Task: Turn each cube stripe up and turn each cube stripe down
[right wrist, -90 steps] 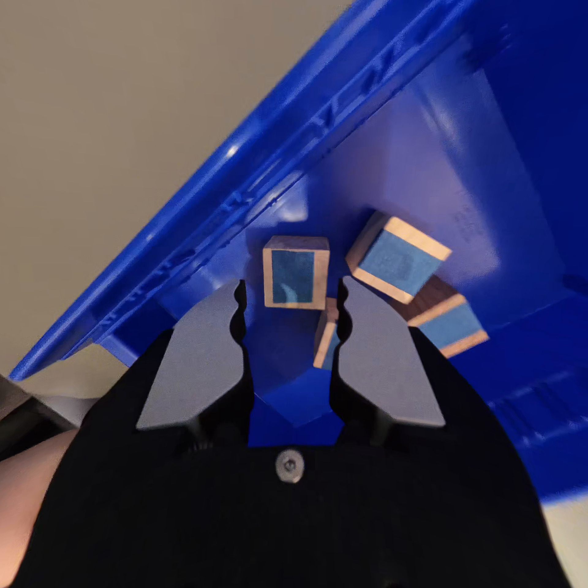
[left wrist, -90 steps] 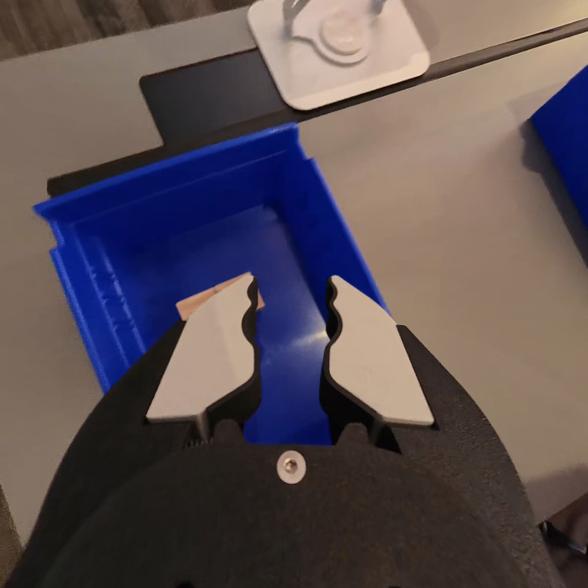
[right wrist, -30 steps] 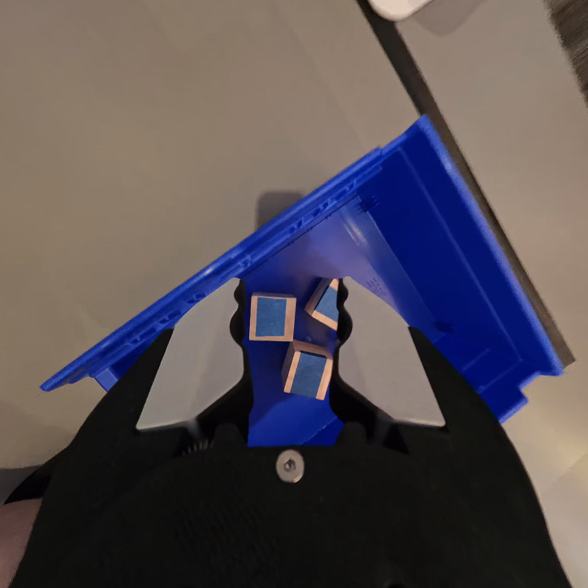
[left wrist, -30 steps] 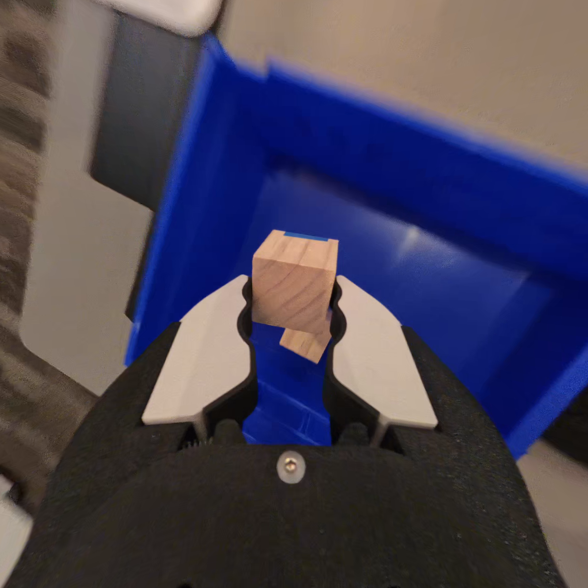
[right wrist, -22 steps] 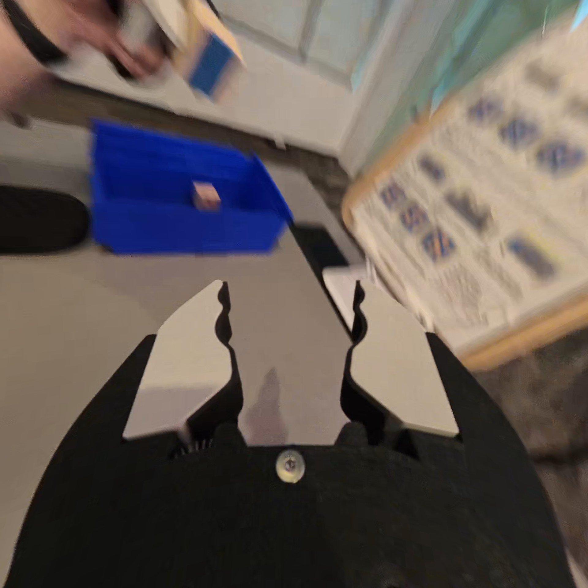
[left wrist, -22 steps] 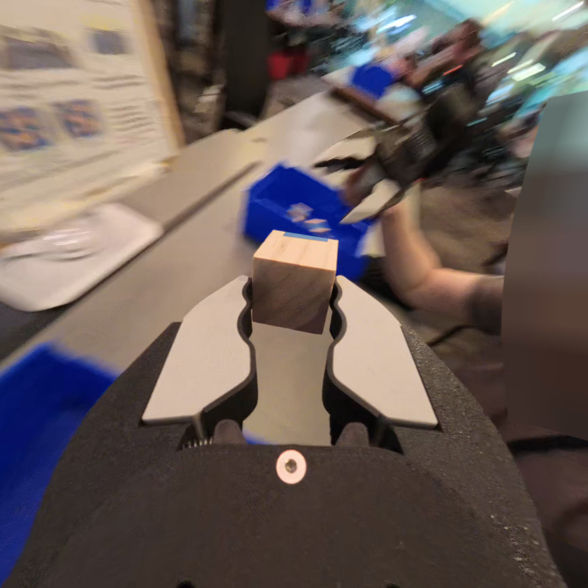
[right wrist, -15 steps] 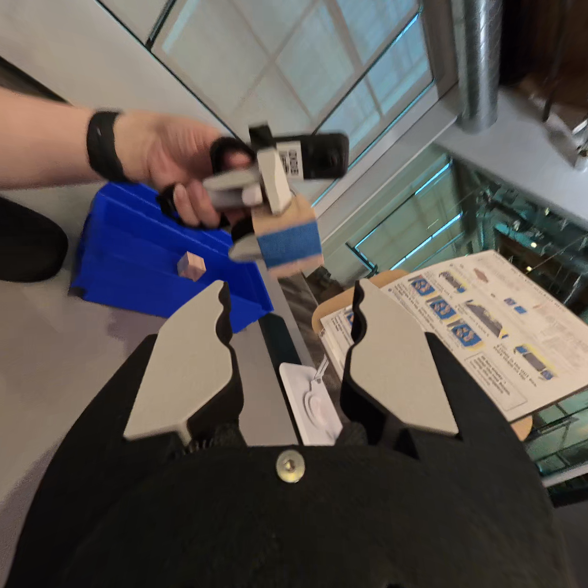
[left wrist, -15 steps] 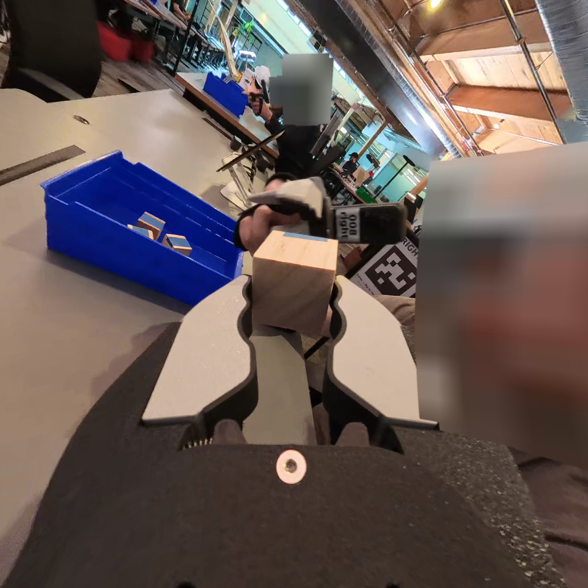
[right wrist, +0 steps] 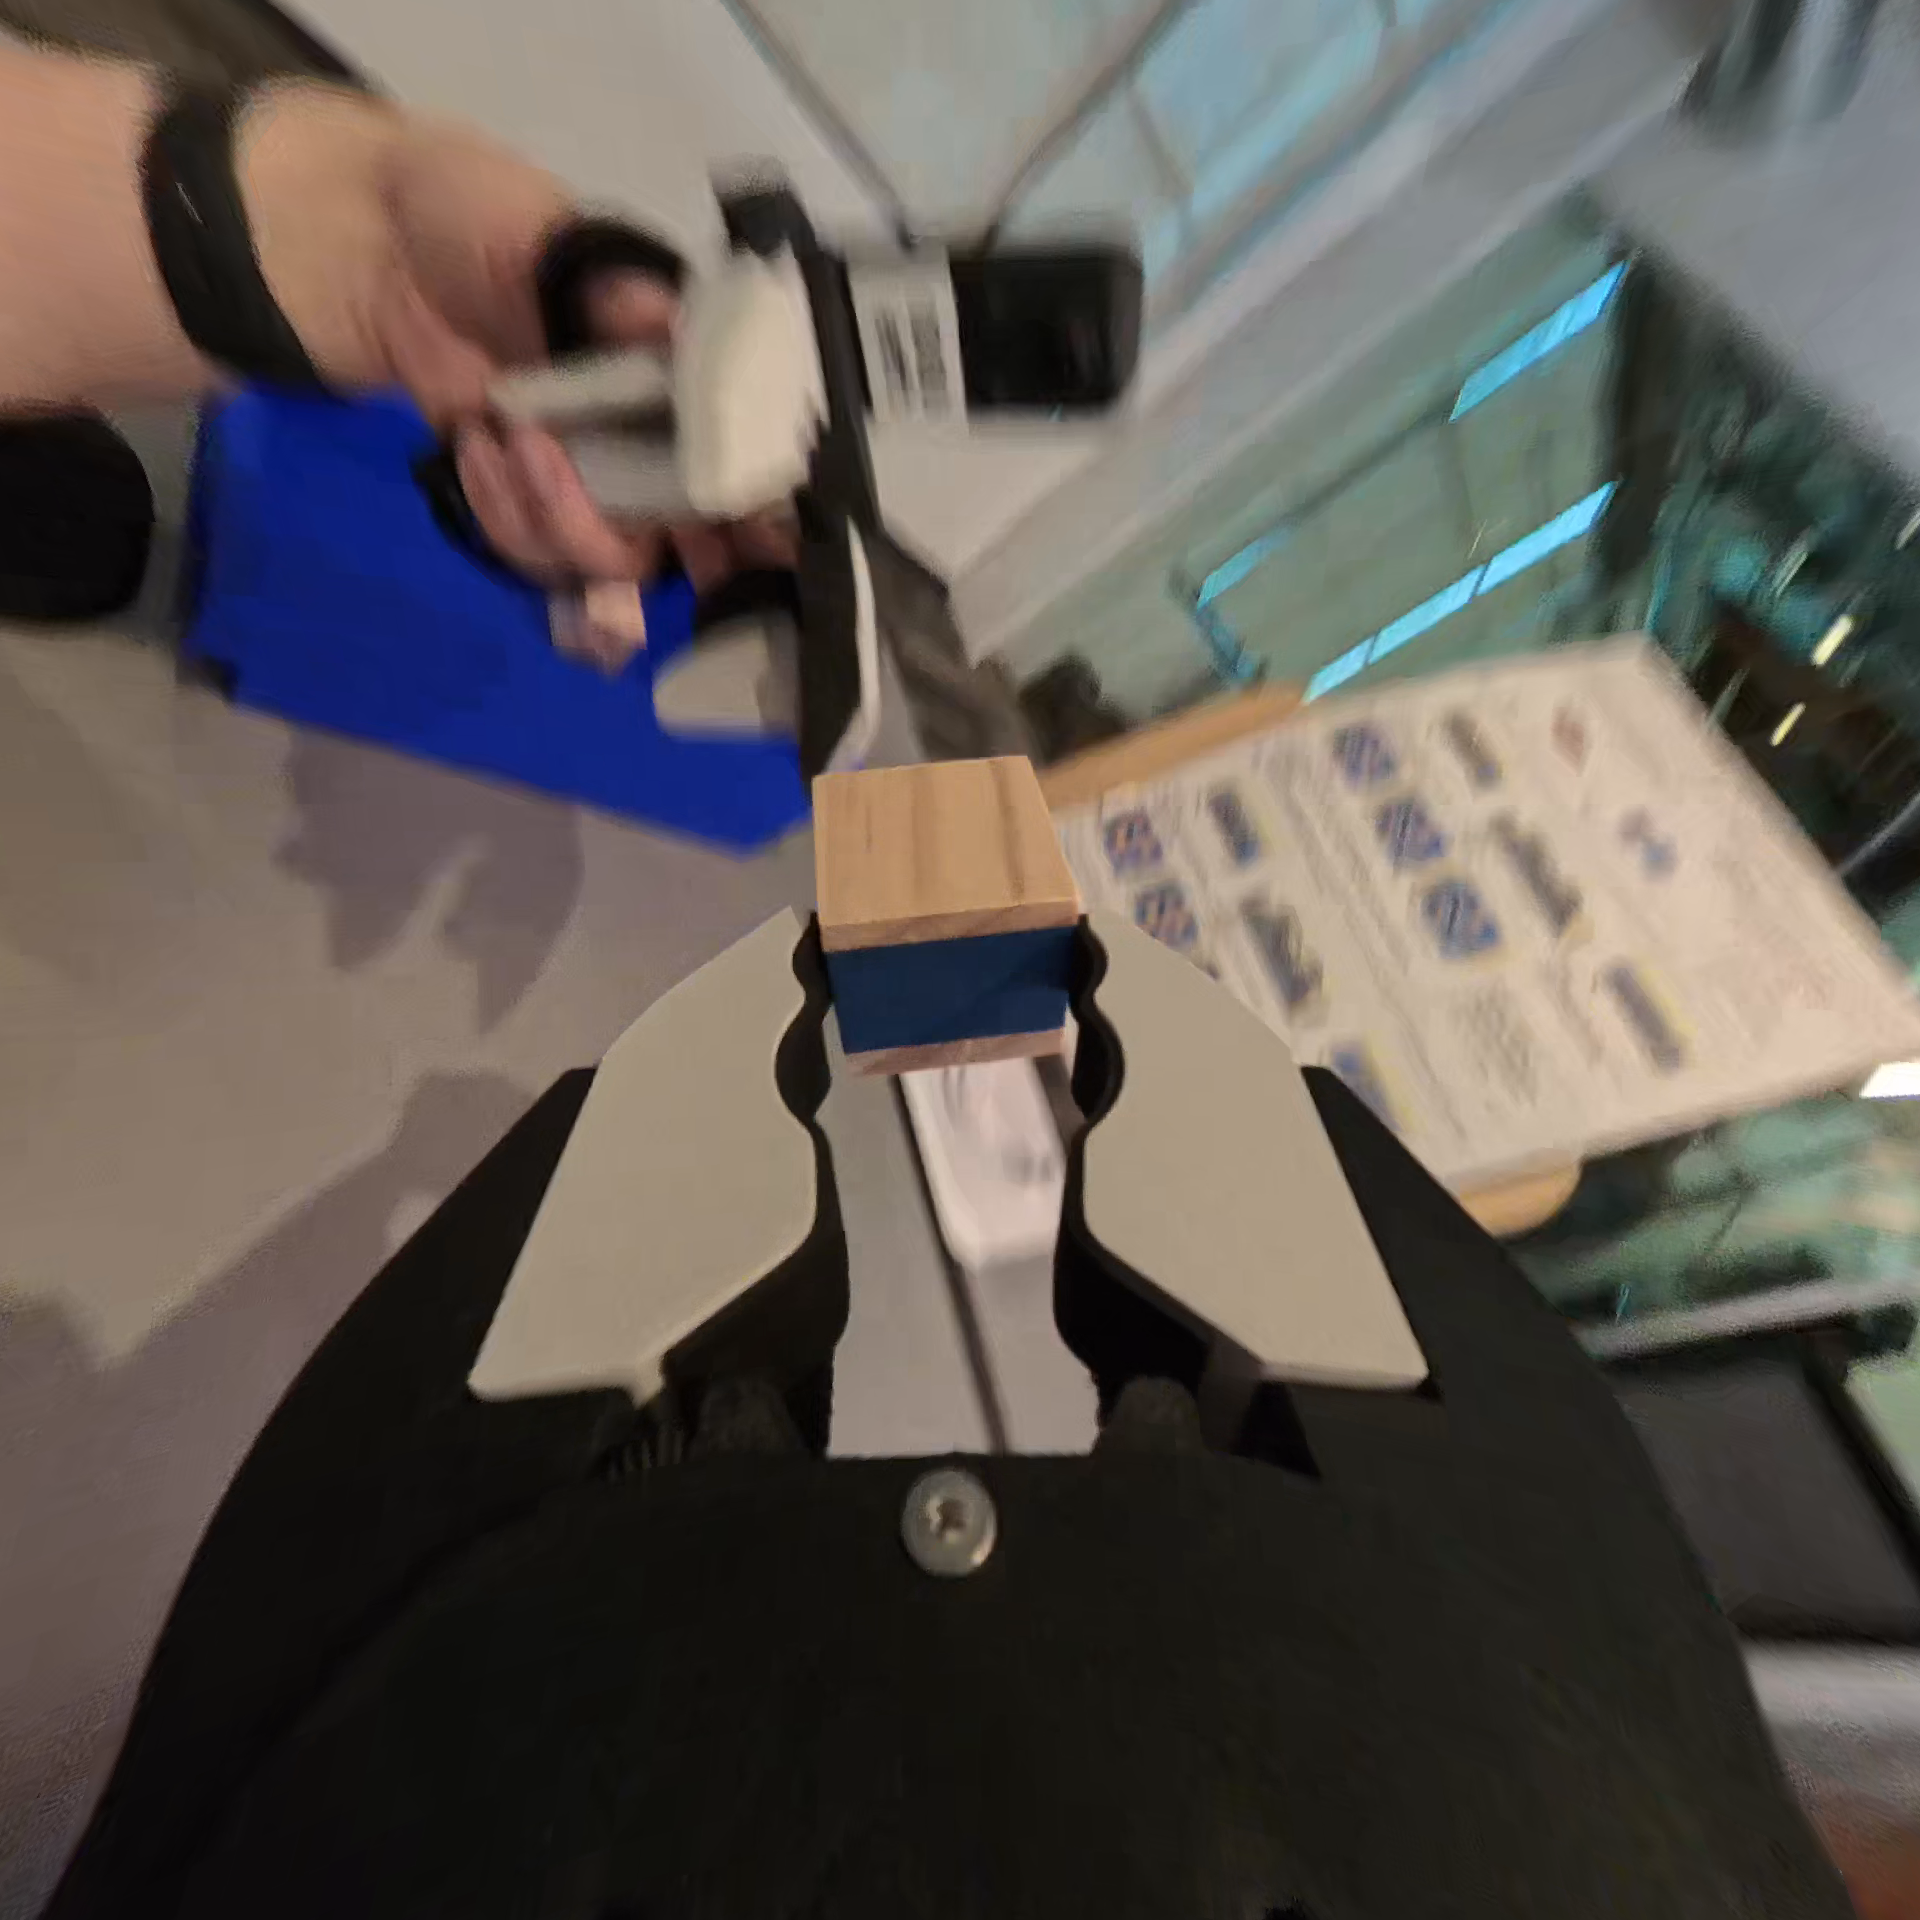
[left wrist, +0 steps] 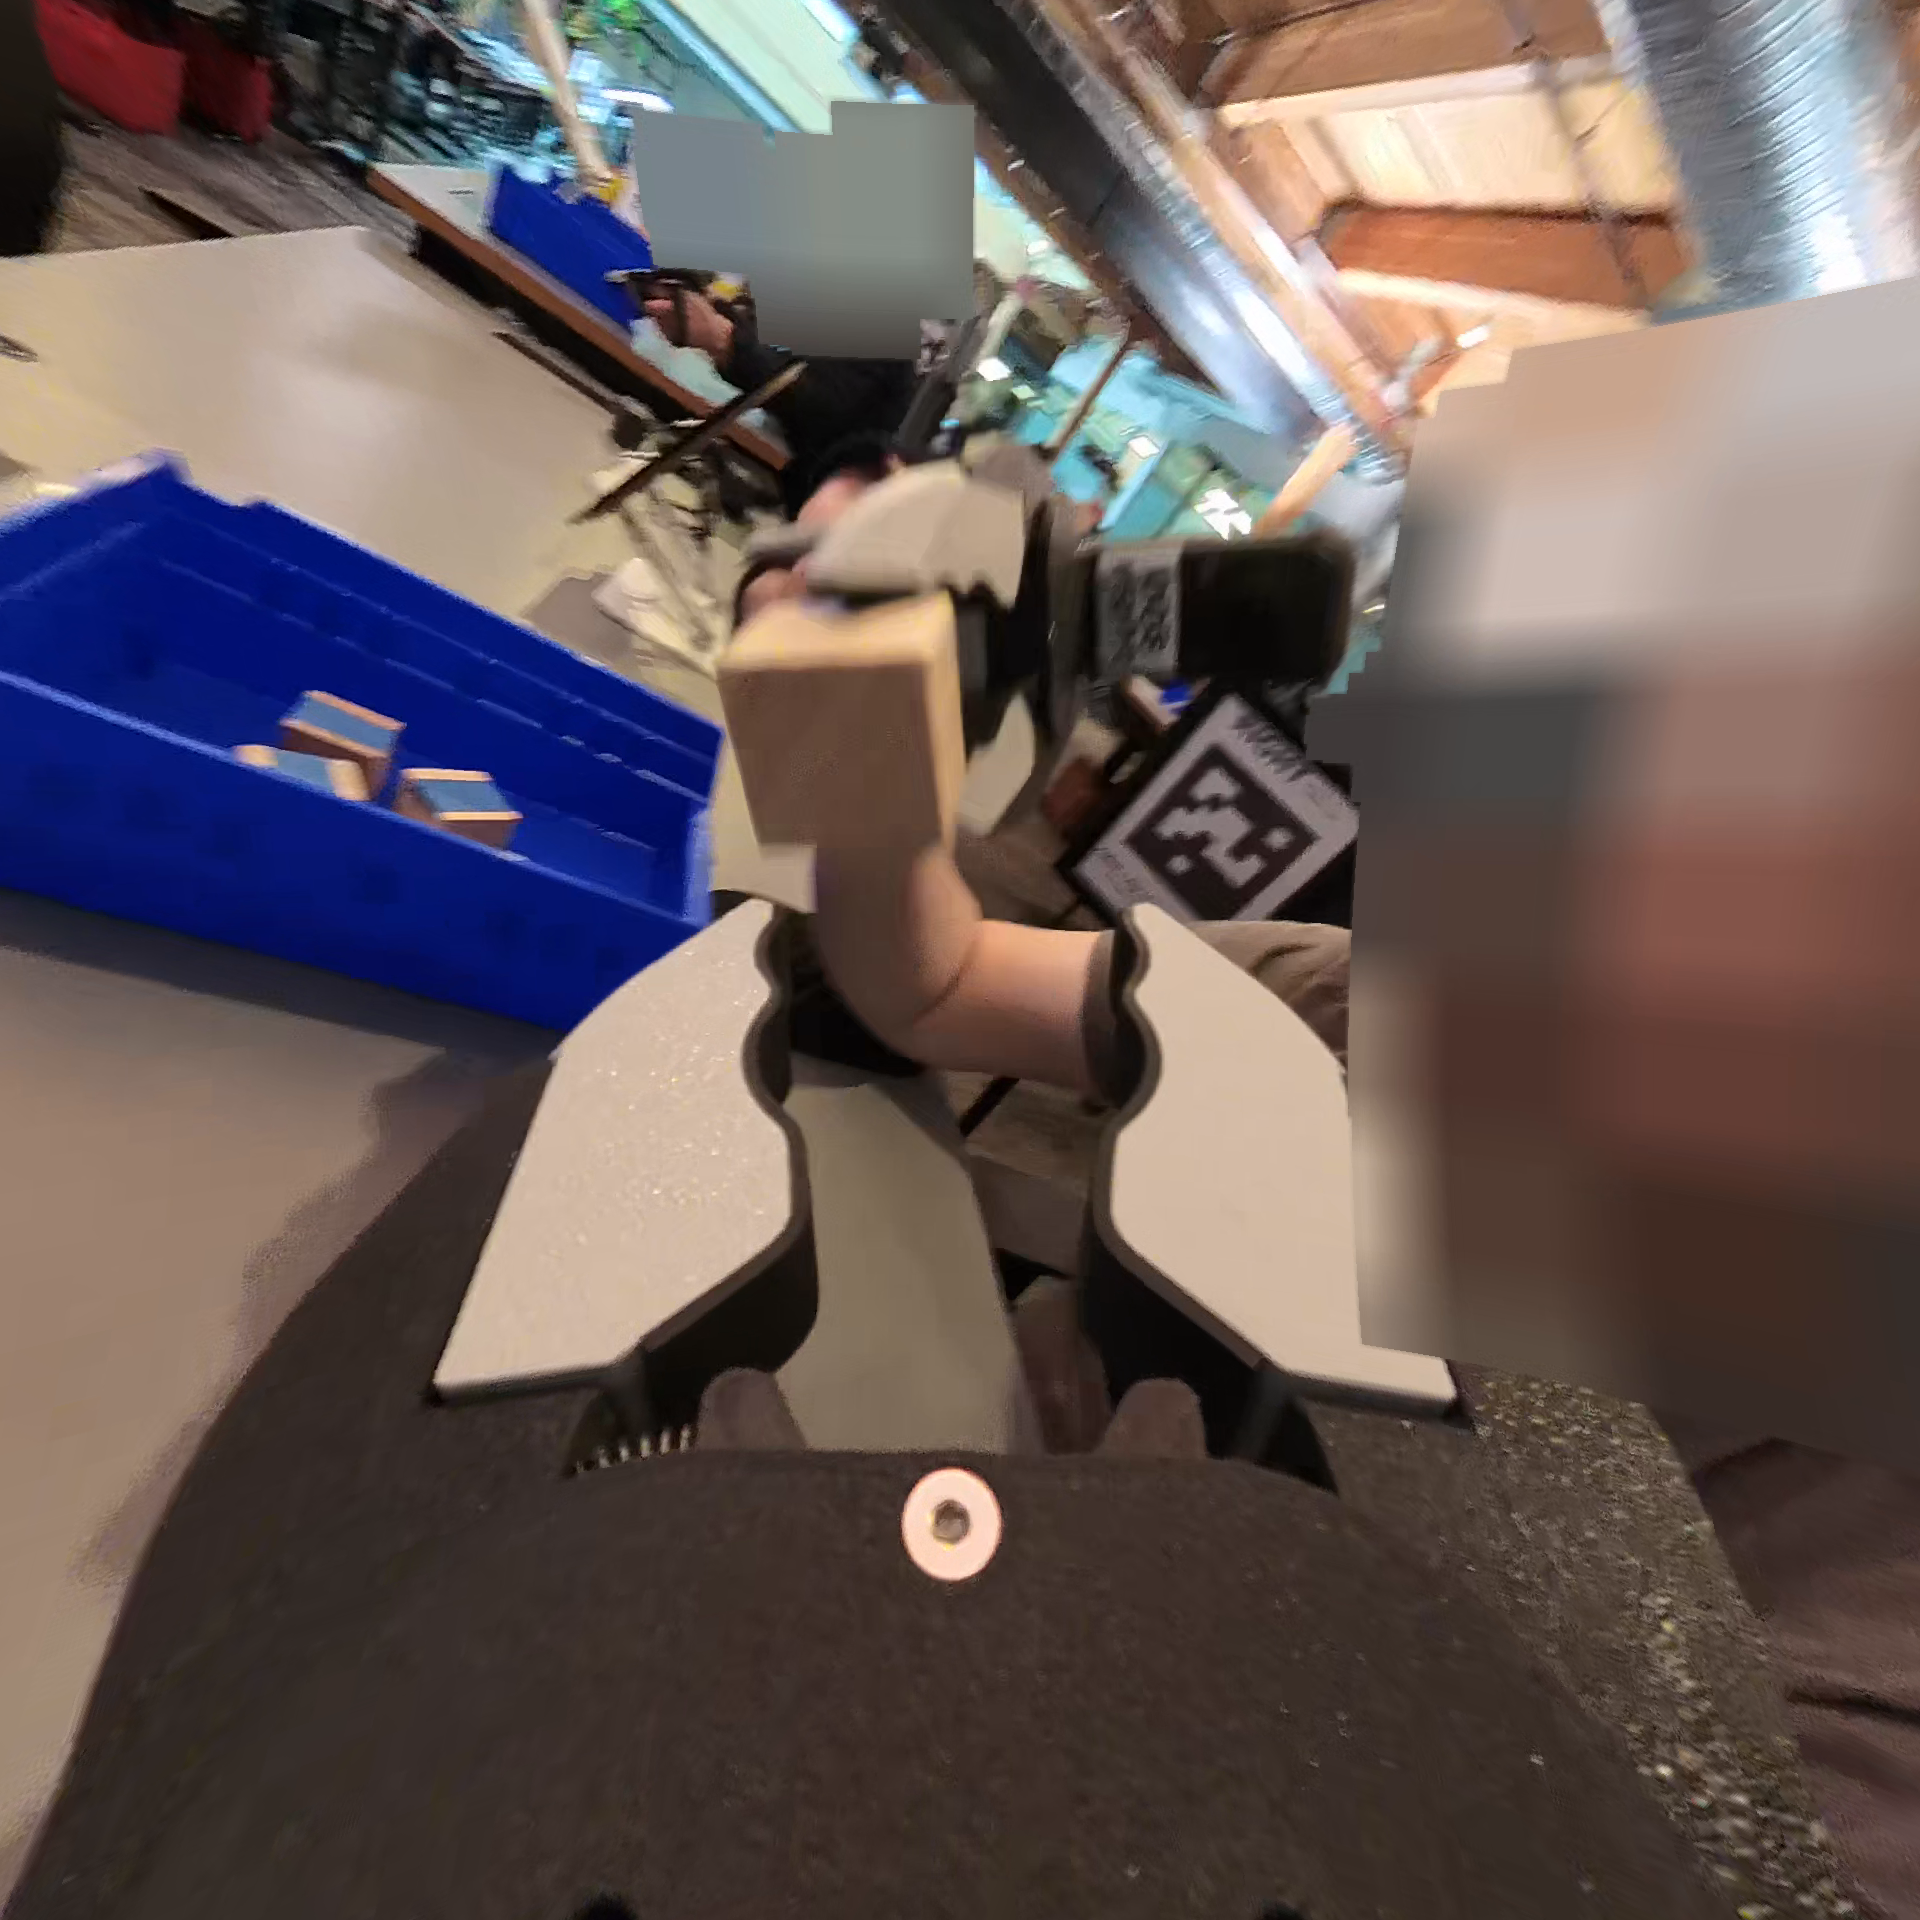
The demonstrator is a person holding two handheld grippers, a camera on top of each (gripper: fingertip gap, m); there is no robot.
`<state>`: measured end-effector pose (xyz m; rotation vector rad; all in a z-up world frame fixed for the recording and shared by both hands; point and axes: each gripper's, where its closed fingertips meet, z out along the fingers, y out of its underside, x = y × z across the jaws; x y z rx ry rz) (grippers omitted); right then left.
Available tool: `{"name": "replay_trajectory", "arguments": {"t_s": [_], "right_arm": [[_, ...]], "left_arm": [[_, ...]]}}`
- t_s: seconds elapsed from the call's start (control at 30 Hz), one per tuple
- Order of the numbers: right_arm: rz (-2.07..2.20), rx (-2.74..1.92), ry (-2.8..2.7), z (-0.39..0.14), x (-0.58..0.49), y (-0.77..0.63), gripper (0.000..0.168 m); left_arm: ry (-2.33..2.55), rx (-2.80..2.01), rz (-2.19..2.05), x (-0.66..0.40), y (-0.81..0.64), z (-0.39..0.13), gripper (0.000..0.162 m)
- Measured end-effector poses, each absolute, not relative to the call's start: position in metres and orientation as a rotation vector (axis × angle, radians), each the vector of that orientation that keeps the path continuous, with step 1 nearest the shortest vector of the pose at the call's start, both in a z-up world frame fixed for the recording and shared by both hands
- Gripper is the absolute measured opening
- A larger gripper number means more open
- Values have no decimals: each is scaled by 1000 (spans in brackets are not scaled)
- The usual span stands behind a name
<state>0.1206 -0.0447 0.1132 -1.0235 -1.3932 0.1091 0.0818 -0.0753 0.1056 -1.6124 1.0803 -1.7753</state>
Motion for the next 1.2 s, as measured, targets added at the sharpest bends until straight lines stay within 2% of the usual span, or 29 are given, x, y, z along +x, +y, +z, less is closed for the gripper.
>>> {"name": "replay_trajectory", "arguments": {"t_s": [0.03,0.1,0.27,0.37,0.43,0.63,0.77,1.0,1.2], "right_arm": [[97,-1174,-1411,107,146,-34,45],[119,-1508,-1389,84,207,-16,45],[-49,-2472,-1203,-40,368,-1,46],[209,-2743,-1160,-85,375,-16,45],[196,-2848,-1232,-104,380,-23,45],[177,-2980,-1223,-119,385,-29,46],[229,-2912,-1192,-107,377,-28,46],[60,-3180,-1069,-136,408,-33,46],[14,-3123,-1057,-142,404,-12,47]], "left_arm": [[1077,-1637,-1676,76,-69,102,59],[1062,-1681,-1467,62,-53,95,57],[999,-1734,-1253,35,-34,97,50],[986,-1748,-1212,22,-35,99,47],[966,-1789,-1137,9,-32,98,47],[742,-1795,-915,-59,-21,119,46],[640,-1712,-883,-91,-30,142,40],[627,-1726,-807,-105,-35,141,39],[542,-1821,-672,-130,-18,125,42]]}}
